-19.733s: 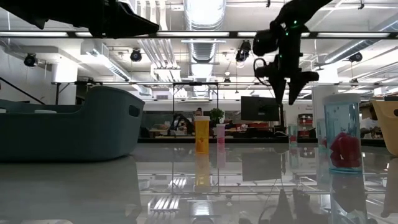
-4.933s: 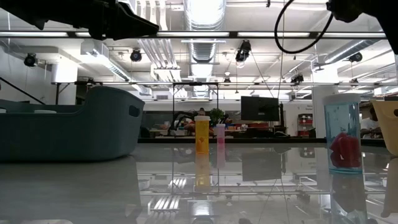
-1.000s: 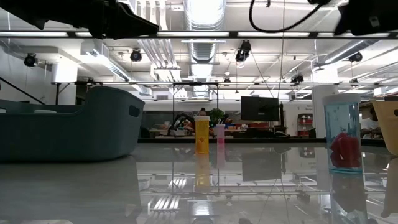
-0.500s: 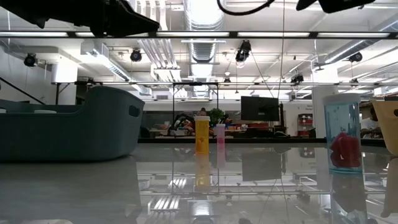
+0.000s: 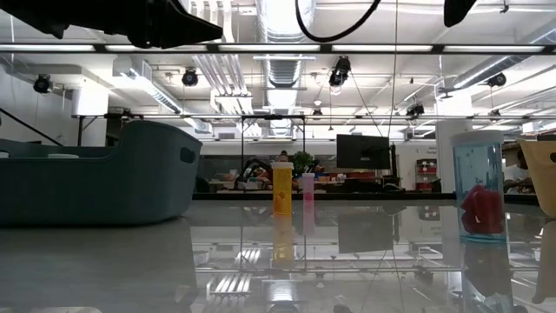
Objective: Pick and place medicine bottles into bin by pill shape (circle, oval)
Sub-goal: Put the blue bottled capsules into the yellow bin
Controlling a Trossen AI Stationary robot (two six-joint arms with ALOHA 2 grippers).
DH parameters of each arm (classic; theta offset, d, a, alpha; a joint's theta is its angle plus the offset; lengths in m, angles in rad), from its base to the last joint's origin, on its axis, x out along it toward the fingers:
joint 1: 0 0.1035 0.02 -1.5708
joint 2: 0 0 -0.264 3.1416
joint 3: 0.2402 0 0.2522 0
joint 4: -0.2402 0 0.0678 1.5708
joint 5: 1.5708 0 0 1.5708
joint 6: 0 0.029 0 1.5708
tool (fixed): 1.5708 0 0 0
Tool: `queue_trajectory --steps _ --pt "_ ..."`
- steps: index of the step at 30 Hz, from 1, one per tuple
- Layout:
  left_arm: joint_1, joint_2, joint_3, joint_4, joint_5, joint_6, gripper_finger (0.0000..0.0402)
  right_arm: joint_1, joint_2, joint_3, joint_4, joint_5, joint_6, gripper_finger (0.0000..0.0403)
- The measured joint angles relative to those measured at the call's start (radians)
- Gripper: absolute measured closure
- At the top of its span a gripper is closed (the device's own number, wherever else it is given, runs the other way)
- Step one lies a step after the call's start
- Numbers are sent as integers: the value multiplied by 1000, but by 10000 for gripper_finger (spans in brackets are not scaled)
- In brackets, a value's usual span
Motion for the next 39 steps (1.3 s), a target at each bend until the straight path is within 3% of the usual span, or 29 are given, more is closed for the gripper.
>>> queue_trajectory --steps 8,15,28,39 --pt "0 0 -3 -9 0 -1 217 0 116 114 -101 -5 23 200" --pt "0 0 -3 -13 0 1 217 0 215 158 -179 -79 23 200" --pt "0 0 -4 -12 -23 28 217 0 228 138 -153 -78 4 195" --pt "0 0 -4 -12 -23 28 217 0 228 63 -120 -78 5 143"
